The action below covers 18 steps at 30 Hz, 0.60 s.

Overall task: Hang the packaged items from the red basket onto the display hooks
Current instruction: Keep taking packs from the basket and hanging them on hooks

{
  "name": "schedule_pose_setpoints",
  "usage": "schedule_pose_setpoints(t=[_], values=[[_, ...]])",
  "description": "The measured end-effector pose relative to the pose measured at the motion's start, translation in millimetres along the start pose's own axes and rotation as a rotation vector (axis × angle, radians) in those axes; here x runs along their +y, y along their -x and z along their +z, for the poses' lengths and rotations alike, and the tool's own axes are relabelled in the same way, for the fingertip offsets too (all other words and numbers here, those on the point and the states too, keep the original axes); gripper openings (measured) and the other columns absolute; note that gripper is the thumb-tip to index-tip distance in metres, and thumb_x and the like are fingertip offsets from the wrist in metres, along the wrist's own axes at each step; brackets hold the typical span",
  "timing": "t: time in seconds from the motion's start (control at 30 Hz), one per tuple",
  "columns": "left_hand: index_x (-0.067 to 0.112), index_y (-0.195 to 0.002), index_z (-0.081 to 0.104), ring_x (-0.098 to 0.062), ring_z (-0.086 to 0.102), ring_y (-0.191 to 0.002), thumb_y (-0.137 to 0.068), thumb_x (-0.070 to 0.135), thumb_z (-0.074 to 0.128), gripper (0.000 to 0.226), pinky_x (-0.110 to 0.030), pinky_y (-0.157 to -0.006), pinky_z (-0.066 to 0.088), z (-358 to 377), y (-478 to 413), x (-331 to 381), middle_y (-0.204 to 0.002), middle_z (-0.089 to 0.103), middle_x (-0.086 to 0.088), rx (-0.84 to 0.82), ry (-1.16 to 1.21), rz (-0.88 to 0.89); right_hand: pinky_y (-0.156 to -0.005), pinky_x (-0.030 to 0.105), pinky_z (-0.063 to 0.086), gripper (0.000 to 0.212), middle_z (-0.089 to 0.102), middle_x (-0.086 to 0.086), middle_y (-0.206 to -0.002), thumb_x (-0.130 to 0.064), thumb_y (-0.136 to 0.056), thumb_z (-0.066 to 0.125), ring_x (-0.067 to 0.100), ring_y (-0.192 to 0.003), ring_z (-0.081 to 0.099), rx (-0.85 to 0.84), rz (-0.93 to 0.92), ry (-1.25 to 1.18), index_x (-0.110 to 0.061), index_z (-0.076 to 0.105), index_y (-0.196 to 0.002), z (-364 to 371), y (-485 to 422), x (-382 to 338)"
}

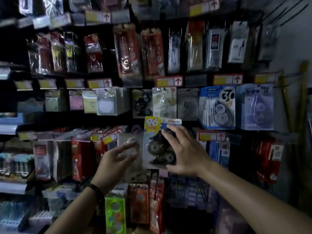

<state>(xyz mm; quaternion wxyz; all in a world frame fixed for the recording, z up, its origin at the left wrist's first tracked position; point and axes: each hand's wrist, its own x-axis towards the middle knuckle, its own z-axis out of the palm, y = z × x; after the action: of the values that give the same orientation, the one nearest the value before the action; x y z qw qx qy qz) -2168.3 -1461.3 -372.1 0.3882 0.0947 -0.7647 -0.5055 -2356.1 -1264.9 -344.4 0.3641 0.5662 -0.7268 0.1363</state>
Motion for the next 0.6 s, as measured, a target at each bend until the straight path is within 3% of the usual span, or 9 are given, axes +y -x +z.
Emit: schedule_pose_setpoints(t=[0.1, 0.17, 0.27, 0.33, 0.4, 0.47, 0.6], values=[[0.039, -0.132, 0.069, 0.006, 0.069, -0.065, -0.094, 0.005, 0.078, 0.051, -0.01, -0.061, 0.052, -11.0, -17.3, 2.4, -0.101, 0.072, 0.019, 0.092, -0.081, 0.07, -0.111, 0.049, 0.049, 0.118, 0.031, 0.015, -0.163, -0.061, -0.07, 0.082, 0.035, -0.152, 0.029, -0.021, 0.019, 0.099, -0.008, 0.032, -0.163, -10.2, -34.0, 21.0], [0.04, -0.142, 0.063, 0.001, 0.055, -0.05, -0.091, -0.003, 0.078, 0.069, -0.017, -0.054, 0.05, -16.1, -28.4, -0.3, -0.091, 0.07, 0.001, 0.132, -0.086, 0.074, -0.111, 0.051, 0.048, 0.12, 0.03, 0.016, -0.163, -0.063, -0.069, 0.082, 0.036, -0.152, 0.028, -0.041, 0.036, 0.161, -0.009, 0.03, -0.163, -15.9, -55.0, 30.5], [0.045, -0.148, 0.056, -0.015, 0.057, -0.058, -0.088, -0.012, 0.075, 0.084, -0.035, -0.059, 0.054, -21.1, -38.2, 1.6, -0.098, 0.072, -0.026, 0.147, -0.066, 0.083, -0.11, 0.05, 0.048, 0.12, 0.028, 0.015, -0.164, -0.062, -0.069, 0.084, 0.036, -0.152, 0.027, -0.064, 0.045, 0.215, -0.011, 0.029, -0.164, -20.2, -77.7, 35.8], [0.047, -0.148, 0.055, -0.02, 0.064, -0.062, -0.089, -0.012, 0.075, 0.086, -0.038, -0.062, 0.059, -23.8, -42.8, 4.1, -0.111, 0.074, -0.018, 0.149, -0.065, 0.123, -0.111, 0.049, 0.047, 0.12, 0.027, 0.015, -0.164, -0.06, -0.07, 0.085, 0.035, -0.153, 0.025, -0.068, 0.022, 0.24, -0.012, 0.028, -0.165, -20.1, -88.8, 33.1], [0.05, -0.149, 0.05, -0.021, 0.076, -0.075, -0.087, -0.012, 0.077, 0.092, -0.044, -0.068, 0.067, -26.7, -46.8, 6.7, -0.132, 0.069, 0.001, 0.18, -0.089, 0.174, -0.111, 0.049, 0.047, 0.119, 0.027, 0.015, -0.165, -0.06, -0.071, 0.084, 0.035, -0.153, 0.025, -0.069, -0.006, 0.257, -0.013, 0.027, -0.165, -18.0, -99.8, 26.1], [0.054, -0.15, 0.043, -0.028, 0.076, -0.084, -0.086, -0.013, 0.075, 0.098, -0.056, -0.069, 0.067, -31.6, -48.3, 9.2, -0.131, 0.067, 0.009, 0.227, -0.099, 0.209, -0.112, 0.05, 0.046, 0.119, 0.028, 0.015, -0.164, -0.061, -0.071, 0.083, 0.035, -0.152, 0.027, -0.071, -0.03, 0.263, -0.014, 0.028, -0.165, -13.7, -111.9, 16.4], [0.058, -0.156, 0.027, -0.018, 0.076, -0.106, -0.088, -0.015, 0.072, 0.11, -0.058, -0.082, 0.066, -48.3, -49.6, 7.5, -0.137, 0.067, 0.0, 0.293, -0.037, 0.22, -0.118, 0.052, 0.041, 0.119, 0.03, 0.018, -0.164, -0.062, -0.069, 0.083, 0.038, -0.151, 0.029, -0.068, -0.068, 0.284, -0.013, 0.028, -0.164, -1.3, -137.6, -3.3]])
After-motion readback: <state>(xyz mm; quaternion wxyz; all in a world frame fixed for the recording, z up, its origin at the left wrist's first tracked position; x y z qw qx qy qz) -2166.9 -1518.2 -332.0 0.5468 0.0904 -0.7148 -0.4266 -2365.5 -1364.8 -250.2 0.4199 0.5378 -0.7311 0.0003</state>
